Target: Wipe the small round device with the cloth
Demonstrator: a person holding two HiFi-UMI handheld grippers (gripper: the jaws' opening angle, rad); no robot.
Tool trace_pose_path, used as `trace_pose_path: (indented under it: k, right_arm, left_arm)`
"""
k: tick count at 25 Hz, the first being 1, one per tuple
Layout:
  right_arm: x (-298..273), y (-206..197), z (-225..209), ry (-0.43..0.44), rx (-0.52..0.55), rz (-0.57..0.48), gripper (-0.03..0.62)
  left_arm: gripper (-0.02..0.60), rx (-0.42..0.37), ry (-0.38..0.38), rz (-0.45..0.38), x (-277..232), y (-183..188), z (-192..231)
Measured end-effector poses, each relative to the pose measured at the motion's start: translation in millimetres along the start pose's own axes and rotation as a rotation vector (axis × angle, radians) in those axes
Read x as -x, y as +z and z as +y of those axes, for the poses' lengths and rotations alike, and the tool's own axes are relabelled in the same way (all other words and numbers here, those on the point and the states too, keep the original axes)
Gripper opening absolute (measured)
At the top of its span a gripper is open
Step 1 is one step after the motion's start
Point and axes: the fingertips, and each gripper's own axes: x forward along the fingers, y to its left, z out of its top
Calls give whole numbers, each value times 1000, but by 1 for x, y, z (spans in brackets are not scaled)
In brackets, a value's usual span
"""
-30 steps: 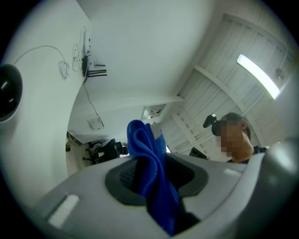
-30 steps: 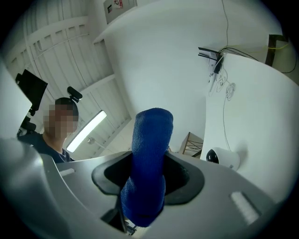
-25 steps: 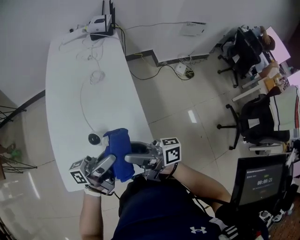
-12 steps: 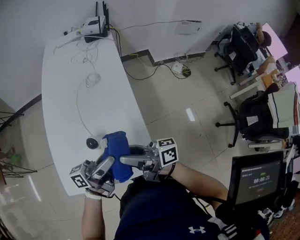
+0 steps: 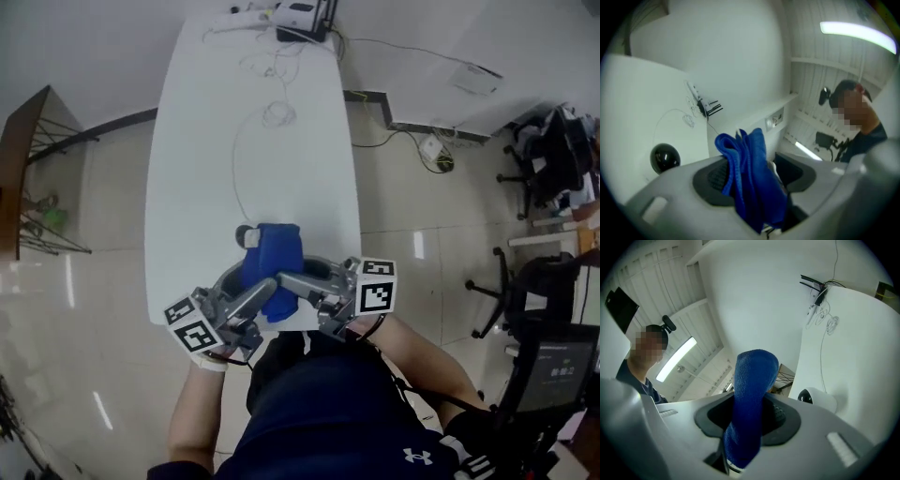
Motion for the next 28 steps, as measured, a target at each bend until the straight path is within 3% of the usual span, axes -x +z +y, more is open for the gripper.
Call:
trace_pose_path:
  k: [4, 8, 14, 21, 28]
  right_arm:
    - [-25, 5, -11, -13, 32, 123, 152]
    - [-57, -5, -13, -4, 116, 234, 153]
    - [-71, 3, -36, -29, 101, 255, 155]
    - [-75, 19, -77, -76, 60, 291, 153]
    - [-64, 20, -102, -17, -148, 266, 153]
  left_arm:
    - [293, -163, 172, 40, 7, 8, 6]
    - [293, -227, 233, -14, 32, 16, 19]
    - [298, -208, 295, -48, 52, 25, 32]
    - [288, -175, 304, -55, 49, 33, 57]
    - [288, -126, 319, -29, 56, 26, 65]
